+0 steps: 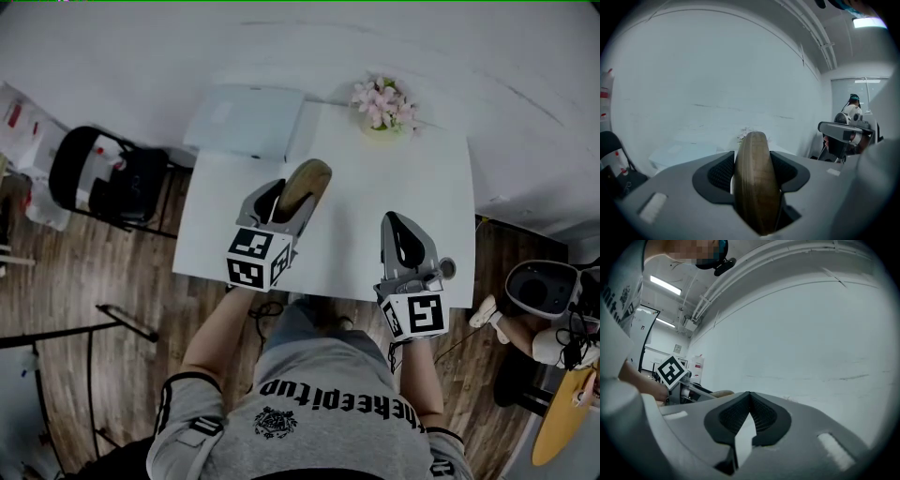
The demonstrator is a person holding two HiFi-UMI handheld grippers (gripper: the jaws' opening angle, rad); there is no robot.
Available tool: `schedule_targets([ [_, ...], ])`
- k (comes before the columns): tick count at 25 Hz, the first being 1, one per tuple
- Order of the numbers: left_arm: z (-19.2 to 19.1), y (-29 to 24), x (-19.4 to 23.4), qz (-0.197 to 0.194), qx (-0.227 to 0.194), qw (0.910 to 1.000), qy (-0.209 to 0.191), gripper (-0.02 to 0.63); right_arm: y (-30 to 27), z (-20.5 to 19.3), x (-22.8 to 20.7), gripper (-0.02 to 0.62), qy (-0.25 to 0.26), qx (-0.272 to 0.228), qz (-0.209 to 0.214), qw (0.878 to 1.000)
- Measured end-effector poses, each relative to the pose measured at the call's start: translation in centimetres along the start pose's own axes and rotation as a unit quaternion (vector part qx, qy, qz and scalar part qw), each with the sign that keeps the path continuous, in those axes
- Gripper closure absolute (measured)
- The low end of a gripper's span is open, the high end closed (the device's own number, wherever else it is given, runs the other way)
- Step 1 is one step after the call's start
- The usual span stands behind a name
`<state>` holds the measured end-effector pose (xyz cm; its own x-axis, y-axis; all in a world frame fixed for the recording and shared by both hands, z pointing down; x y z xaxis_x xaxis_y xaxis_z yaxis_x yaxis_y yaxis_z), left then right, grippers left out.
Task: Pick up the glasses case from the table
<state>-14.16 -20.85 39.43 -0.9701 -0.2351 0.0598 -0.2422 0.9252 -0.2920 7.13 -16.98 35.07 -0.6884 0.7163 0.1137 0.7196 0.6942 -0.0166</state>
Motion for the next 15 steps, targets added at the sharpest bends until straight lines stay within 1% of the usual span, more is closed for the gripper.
schedule_targets([
  [15,2.3,4.5,-1.1,0.036,-0.065,0.997,0.023,0.354,0.3,0.9,0.1,0.594,0.003,-0.013,0.04,0.999],
])
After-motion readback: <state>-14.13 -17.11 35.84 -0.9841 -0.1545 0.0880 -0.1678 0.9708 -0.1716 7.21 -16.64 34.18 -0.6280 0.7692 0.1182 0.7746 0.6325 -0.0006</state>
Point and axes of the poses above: the fingertips, and each gripper's own axes: y backward along the fingers, x to its left, z out of its top, the point moved 6 cm from there along y, backward along the fingers, and after that the axes turned 10 degrees about z, right-handed, at the moved point
